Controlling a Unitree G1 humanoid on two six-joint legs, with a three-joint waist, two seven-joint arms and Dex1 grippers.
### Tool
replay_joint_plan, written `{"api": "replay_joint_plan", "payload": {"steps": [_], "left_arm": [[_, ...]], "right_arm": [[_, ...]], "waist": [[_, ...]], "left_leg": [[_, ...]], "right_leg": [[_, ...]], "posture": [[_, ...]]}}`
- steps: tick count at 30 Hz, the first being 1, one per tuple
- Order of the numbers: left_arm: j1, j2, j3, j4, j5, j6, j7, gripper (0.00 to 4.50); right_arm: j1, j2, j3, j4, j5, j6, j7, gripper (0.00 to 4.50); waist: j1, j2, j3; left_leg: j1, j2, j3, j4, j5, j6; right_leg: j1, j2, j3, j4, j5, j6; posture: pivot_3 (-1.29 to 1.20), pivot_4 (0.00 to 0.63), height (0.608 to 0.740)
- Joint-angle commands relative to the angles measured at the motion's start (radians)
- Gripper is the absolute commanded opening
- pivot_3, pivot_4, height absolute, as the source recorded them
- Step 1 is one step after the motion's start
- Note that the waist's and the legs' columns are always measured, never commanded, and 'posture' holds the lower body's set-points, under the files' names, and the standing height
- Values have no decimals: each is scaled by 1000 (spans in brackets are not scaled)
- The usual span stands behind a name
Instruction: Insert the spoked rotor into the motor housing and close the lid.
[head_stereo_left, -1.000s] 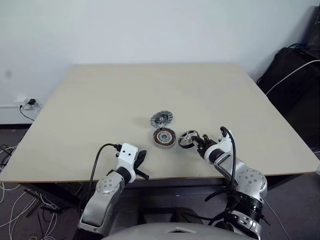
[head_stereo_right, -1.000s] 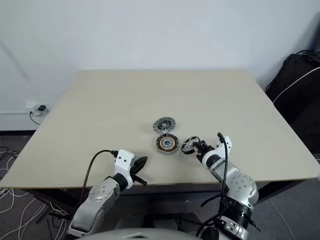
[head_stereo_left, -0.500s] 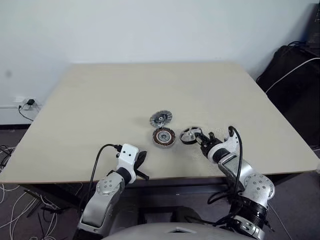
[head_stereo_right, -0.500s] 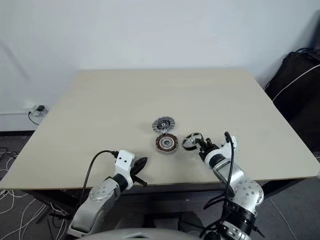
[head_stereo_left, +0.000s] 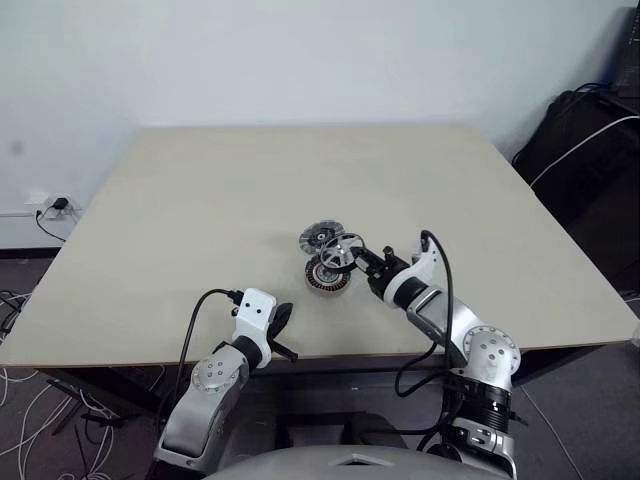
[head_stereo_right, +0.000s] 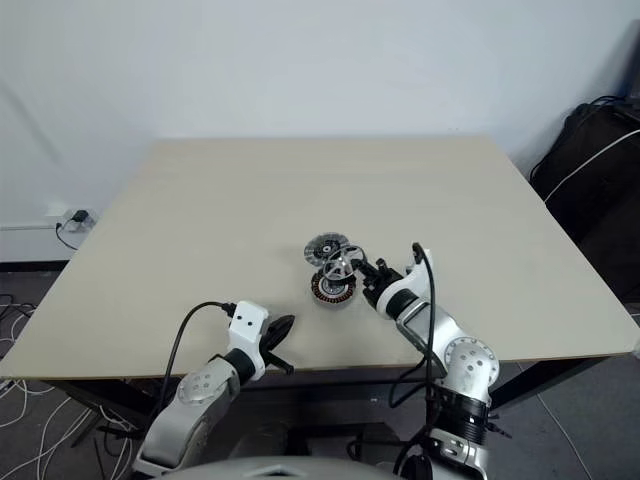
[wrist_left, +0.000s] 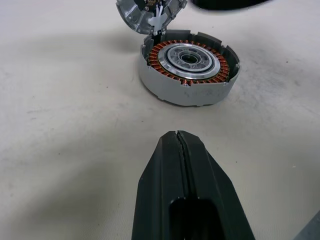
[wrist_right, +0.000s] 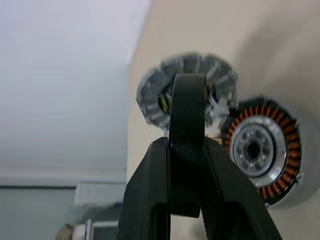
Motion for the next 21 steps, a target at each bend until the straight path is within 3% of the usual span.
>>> {"api": "replay_joint_plan", "payload": {"steps": [1, 21], "left_arm": [[3, 0, 10, -58, -5, -1, 10, 0], [22, 7, 11, -79, -3, 15, 18, 0]], "right_arm": [[-18, 68, 63, 18, 6, -27, 31, 416], [-84, 43, 120, 187, -105, -132, 145, 416]], "waist": [[0, 0, 0], [0, 0, 0]], "left_leg": [[0, 0, 0, 0, 0, 0], [0, 0, 0, -1, 0, 0]], "right_leg": [[0, 0, 0, 0, 0, 0], [-1, -1, 0, 0, 0, 0]], "posture": [[0, 0, 740], [0, 0, 740]]}}
